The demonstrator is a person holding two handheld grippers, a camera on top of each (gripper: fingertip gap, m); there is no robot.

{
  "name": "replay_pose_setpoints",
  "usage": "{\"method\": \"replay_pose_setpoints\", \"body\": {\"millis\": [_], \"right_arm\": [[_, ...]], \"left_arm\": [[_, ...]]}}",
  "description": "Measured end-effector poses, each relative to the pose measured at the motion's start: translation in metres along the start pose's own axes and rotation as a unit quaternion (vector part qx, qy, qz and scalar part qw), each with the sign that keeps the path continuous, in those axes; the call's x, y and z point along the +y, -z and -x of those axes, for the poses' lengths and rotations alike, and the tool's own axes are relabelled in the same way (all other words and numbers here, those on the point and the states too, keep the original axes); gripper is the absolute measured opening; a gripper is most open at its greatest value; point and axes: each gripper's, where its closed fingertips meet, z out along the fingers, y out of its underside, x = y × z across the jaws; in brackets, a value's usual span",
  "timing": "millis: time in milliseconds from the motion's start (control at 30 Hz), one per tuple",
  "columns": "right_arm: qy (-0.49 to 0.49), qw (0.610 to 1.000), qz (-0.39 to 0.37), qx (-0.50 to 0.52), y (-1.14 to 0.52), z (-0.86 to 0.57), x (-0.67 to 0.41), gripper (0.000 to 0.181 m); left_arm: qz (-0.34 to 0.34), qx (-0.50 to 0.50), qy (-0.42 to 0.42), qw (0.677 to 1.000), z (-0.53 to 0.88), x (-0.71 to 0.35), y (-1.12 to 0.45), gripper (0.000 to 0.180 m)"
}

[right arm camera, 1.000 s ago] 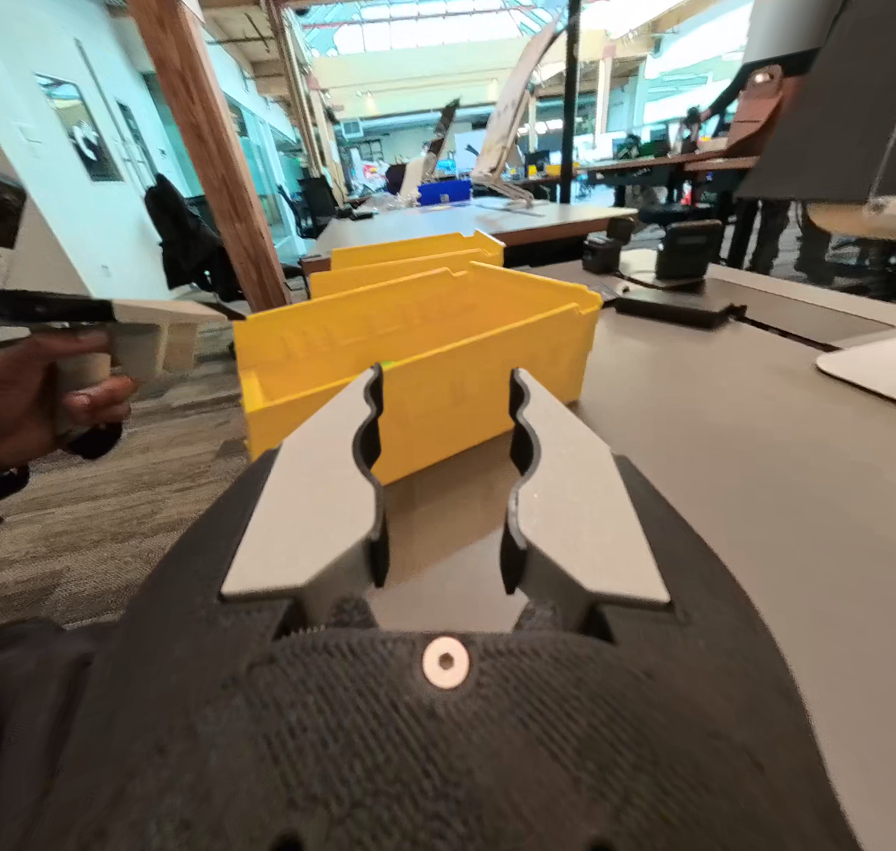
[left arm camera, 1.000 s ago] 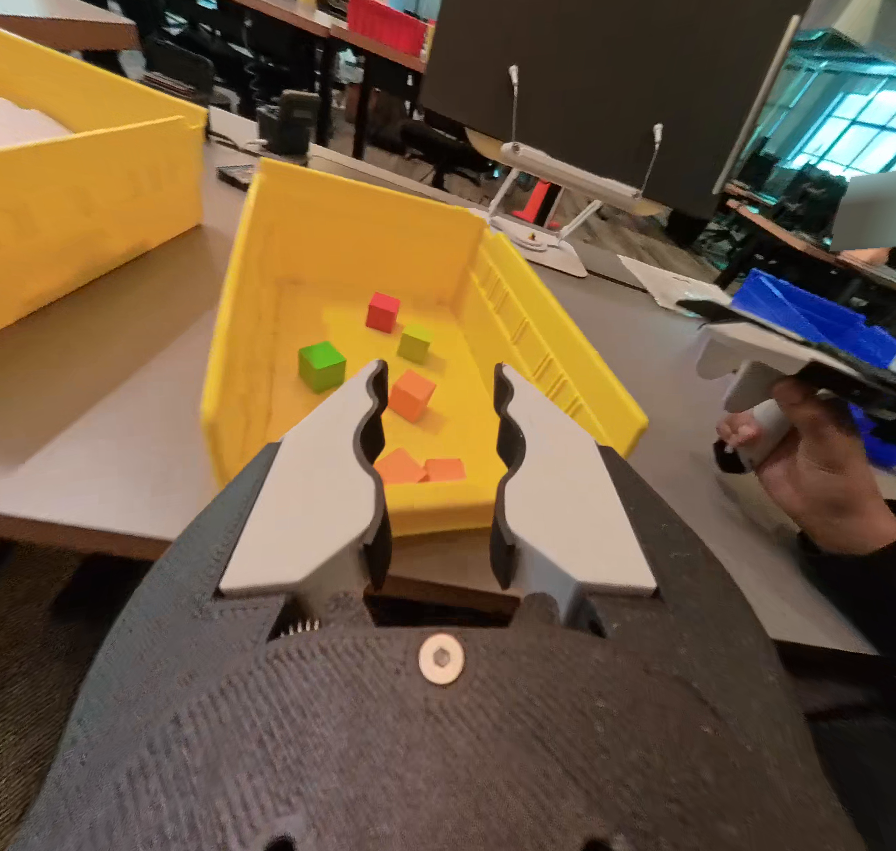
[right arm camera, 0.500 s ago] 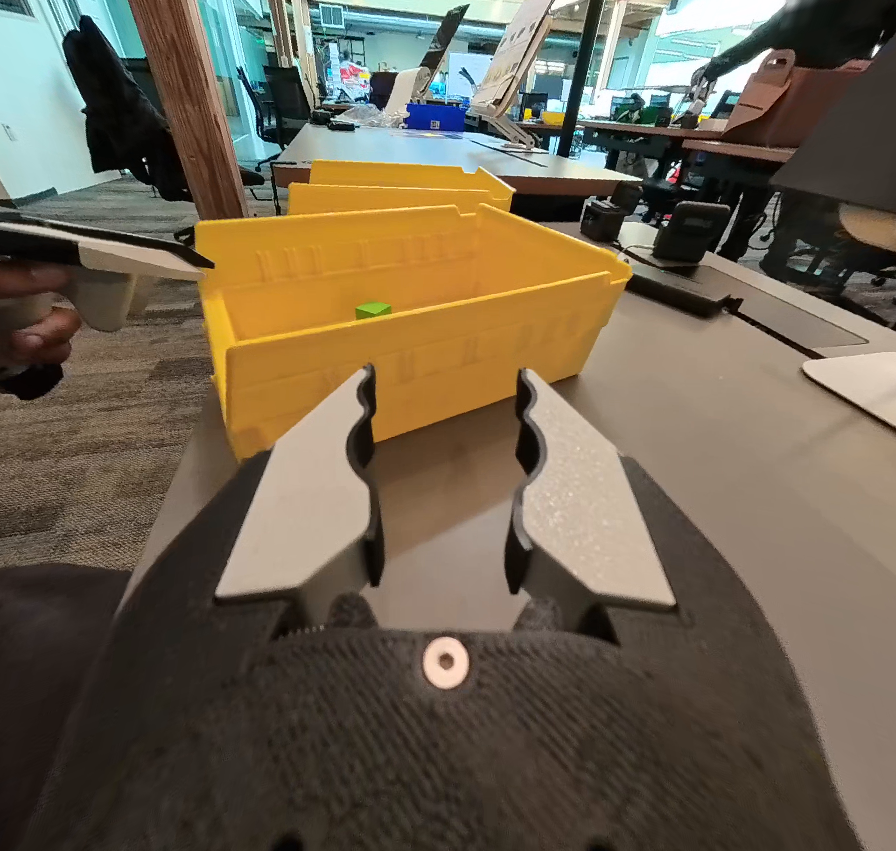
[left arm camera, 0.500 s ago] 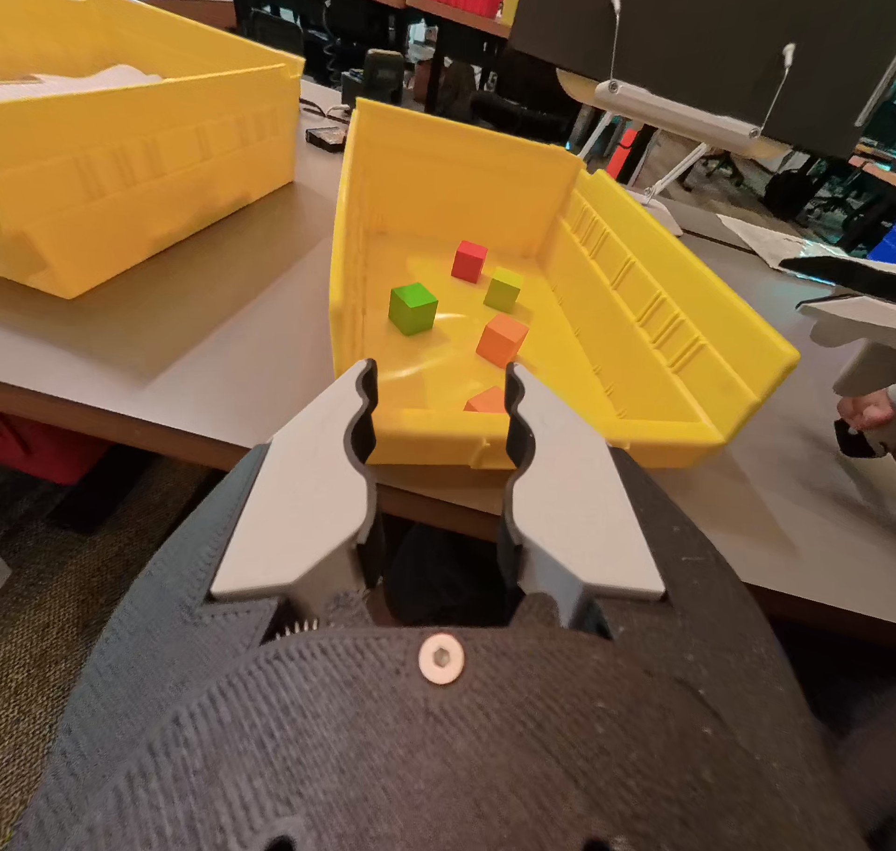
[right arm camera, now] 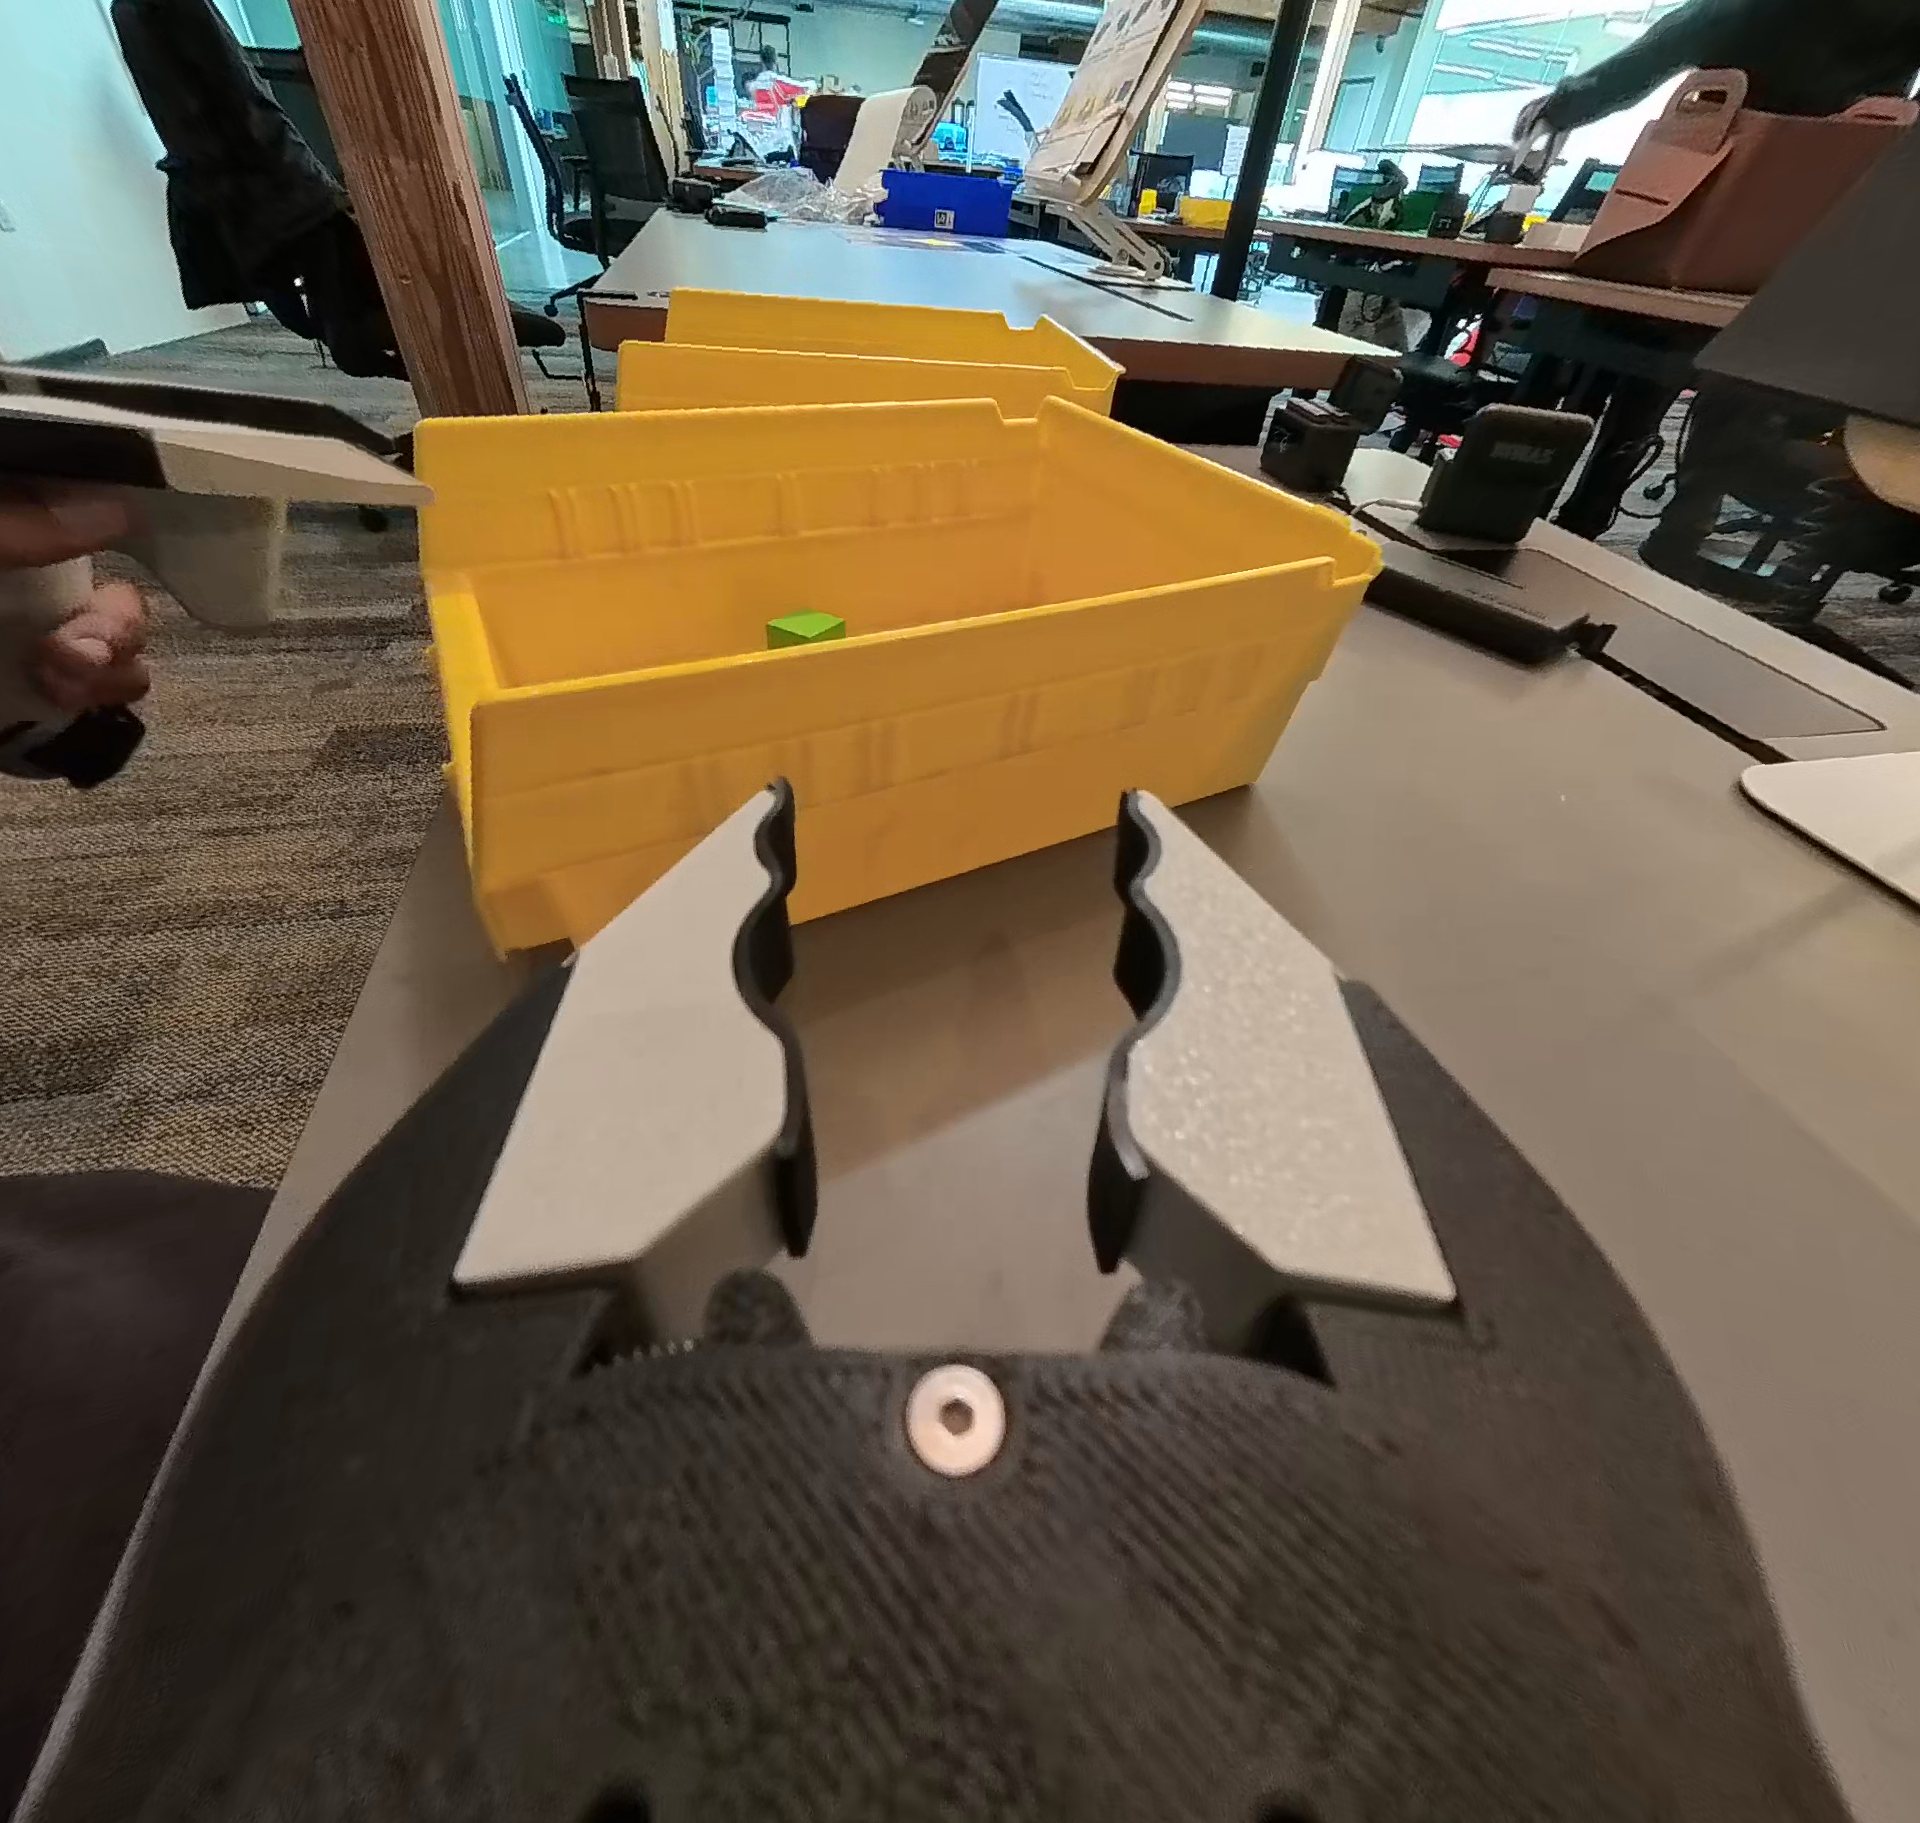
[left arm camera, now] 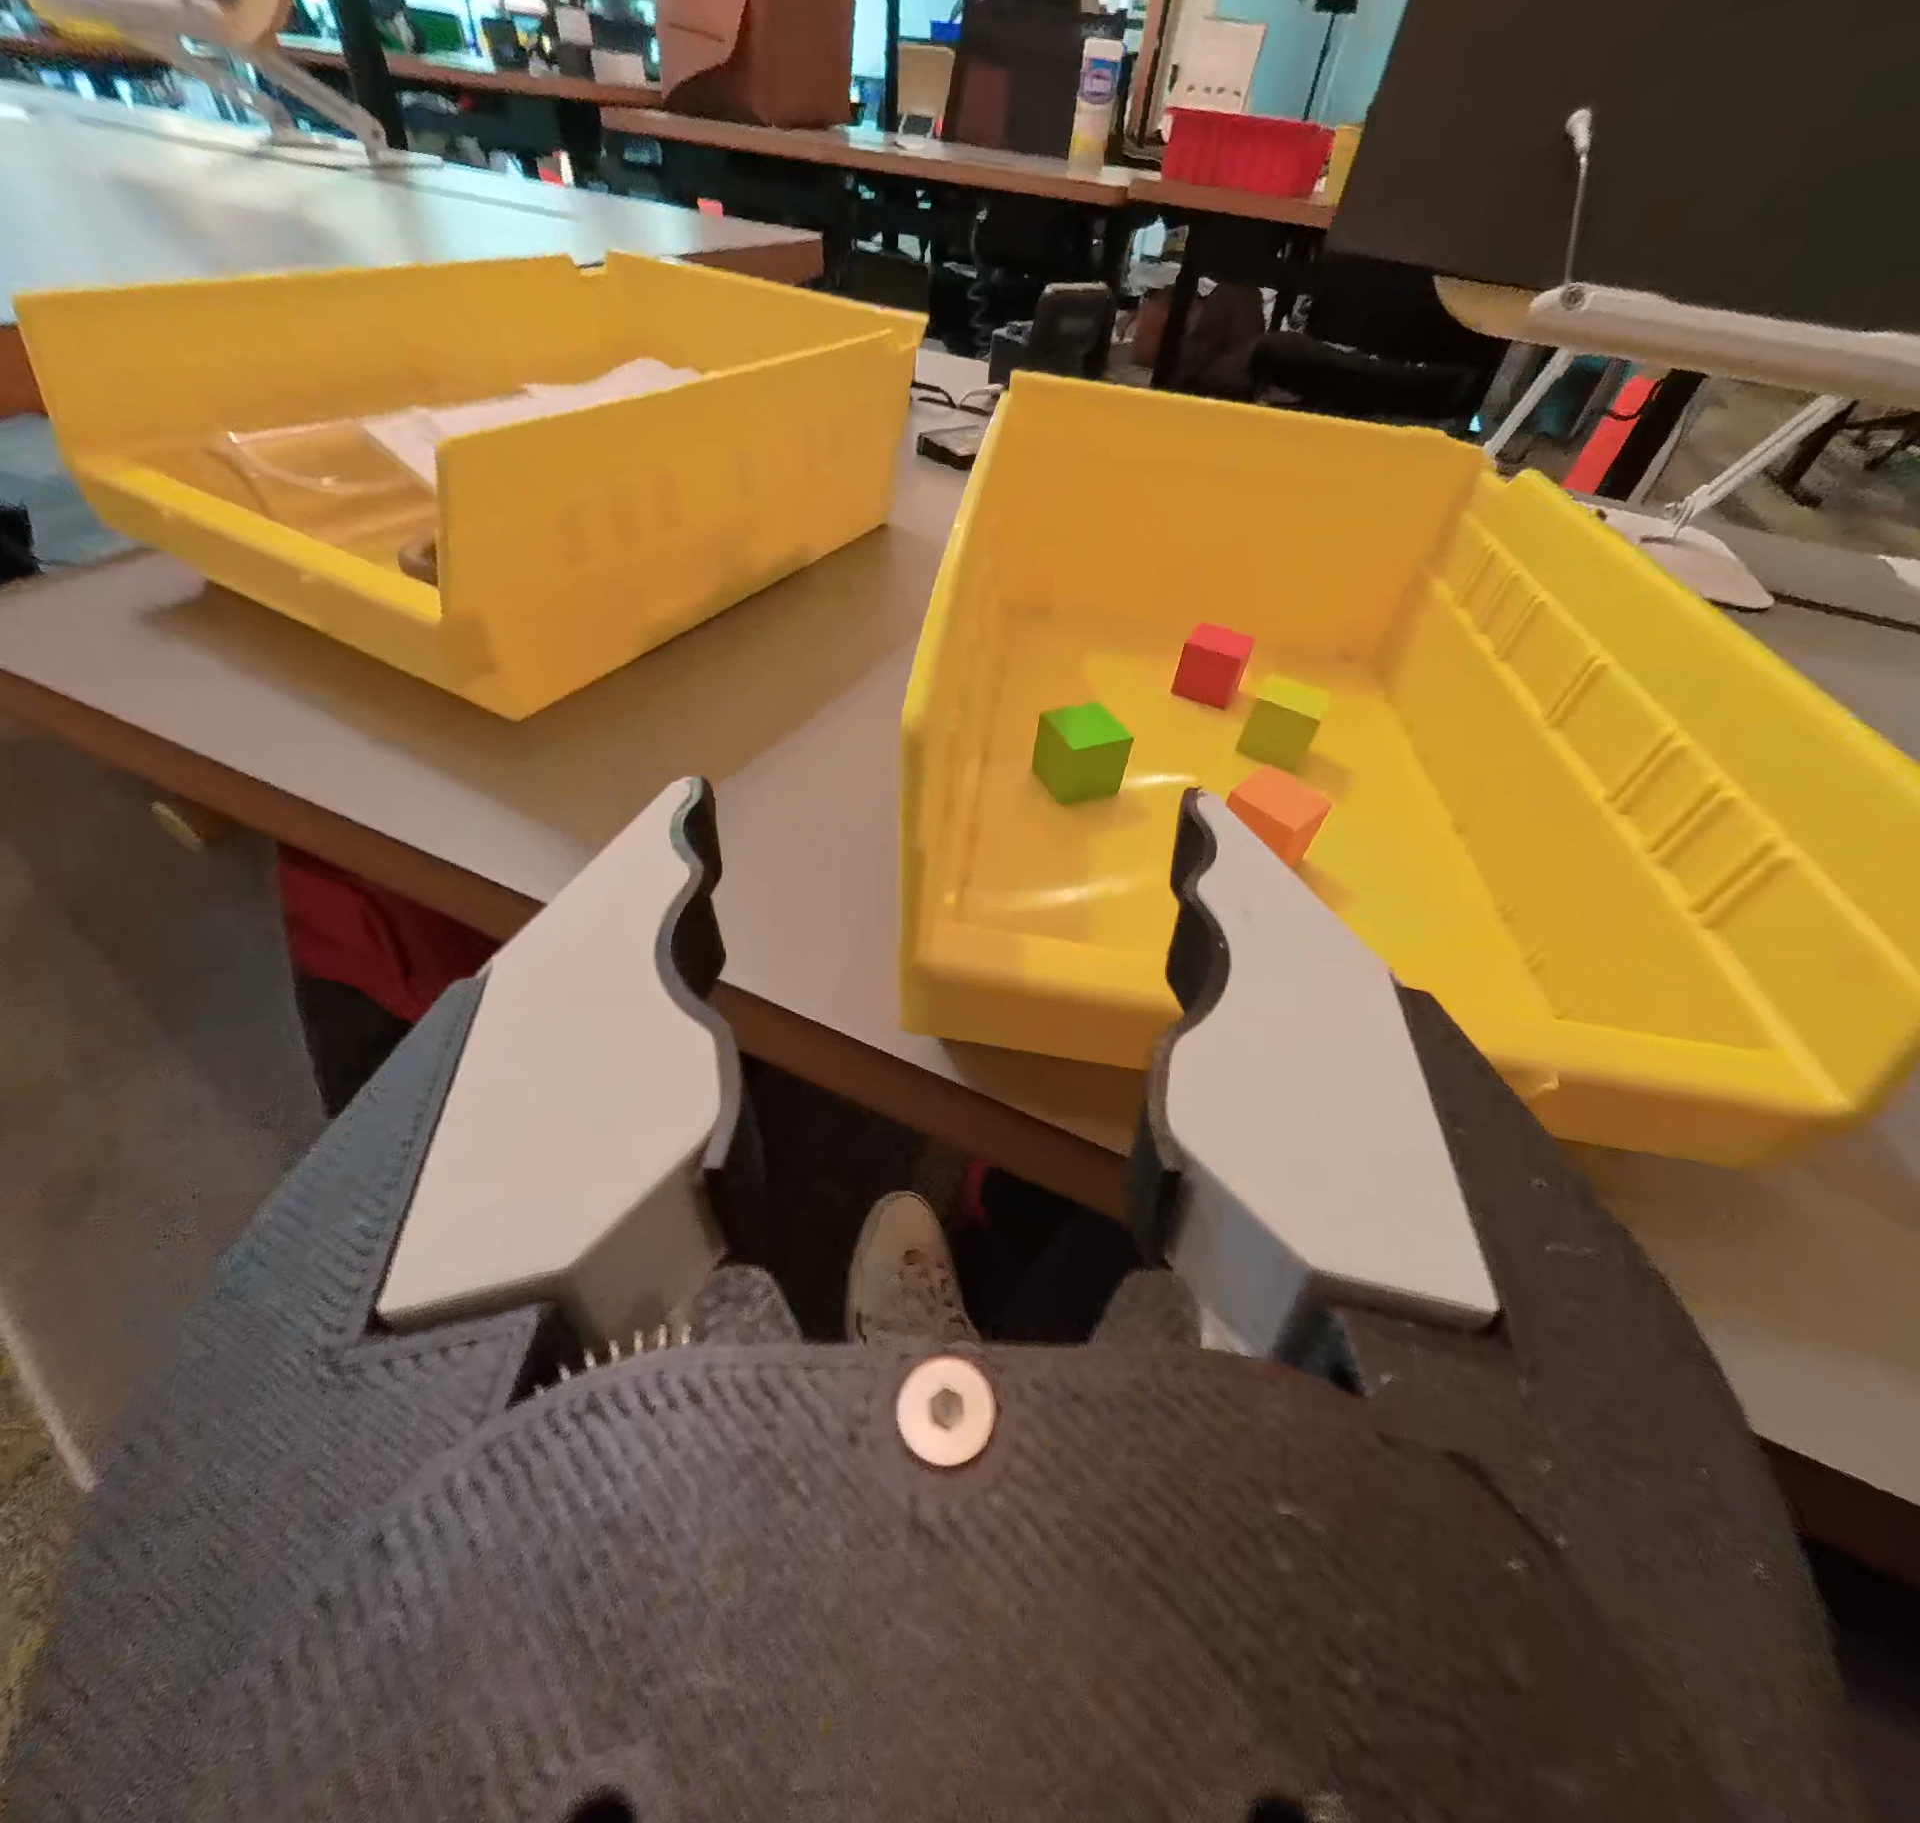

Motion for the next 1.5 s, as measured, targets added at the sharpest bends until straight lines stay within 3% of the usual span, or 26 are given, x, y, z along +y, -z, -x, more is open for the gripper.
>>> {"method": "replay_pose_setpoints", "body": {"millis": [300, 467, 667, 733, 800, 867, 900, 933, 1067, 1233, 1400, 1500], "right_arm": [[0.004, 1.0, 0.008, -0.004, -0.002, 0.002, 0.003, 0.06], [0.005, 1.0, 0.013, -0.004, -0.003, 0.002, 0.005, 0.059], [0.005, 1.0, 0.006, -0.013, -0.004, 0.008, 0.0, 0.059], [0.014, 1.0, 0.004, -0.012, -0.003, 0.009, -0.002, 0.059], [0.021, 1.0, 0.002, -0.011, -0.003, 0.011, -0.004, 0.059], [0.022, 1.0, -0.001, -0.013, -0.002, 0.013, -0.005, 0.059], [0.02, 1.0, -0.002, -0.016, -0.002, 0.014, -0.005, 0.059], [0.017, 1.0, -0.003, -0.019, -0.002, 0.015, -0.005, 0.061], [0.007, 0.999, -0.027, -0.021, -0.002, 0.02, -0.014, 0.09], [0.033, 0.997, -0.071, -0.025, 0.008, 0.039, -0.029, 0.111], [0.034, 0.991, -0.124, -0.039, 0.033, 0.077, -0.036, 0.11], [0.038, 0.993, -0.108, -0.026, 0.044, 0.088, -0.025, 0.11]], "left_arm": [[0.027, -0.007, 0.013, 1.0, 0.005, 0.011, -0.005, 0.087], [0.082, -0.023, 0.013, 0.996, 0.016, 0.028, -0.015, 0.101], [0.184, 0.015, -0.017, 0.983, 0.013, 0.044, -0.034, 0.082], [0.196, 0.014, -0.021, 0.98, 0.013, 0.044, -0.04, 0.083], [0.2, 0.02, -0.006, 0.979, 0.013, 0.043, -0.045, 0.071], [0.212, 0.042, 0.02, 0.976, 0.01, 0.043, -0.048, 0.047], [0.22, 0.067, 0.023, 0.973, 0.004, 0.044, -0.048, 0.016], [0.221, 0.082, 0.018, 0.972, 0.002, 0.043, -0.047, 0.001], [0.217, 0.084, -0.014, 0.972, -0.002, 0.043, -0.041, 0.001], [0.212, 0.077, -0.044, 0.973, -0.015, 0.047, -0.018, 0.002], [0.211, 0.067, -0.07, 0.973, -0.03, 0.053, 0.012, 0.002], [0.209, 0.068, -0.073, 0.973, -0.039, 0.056, 0.029, 0.002]]}}
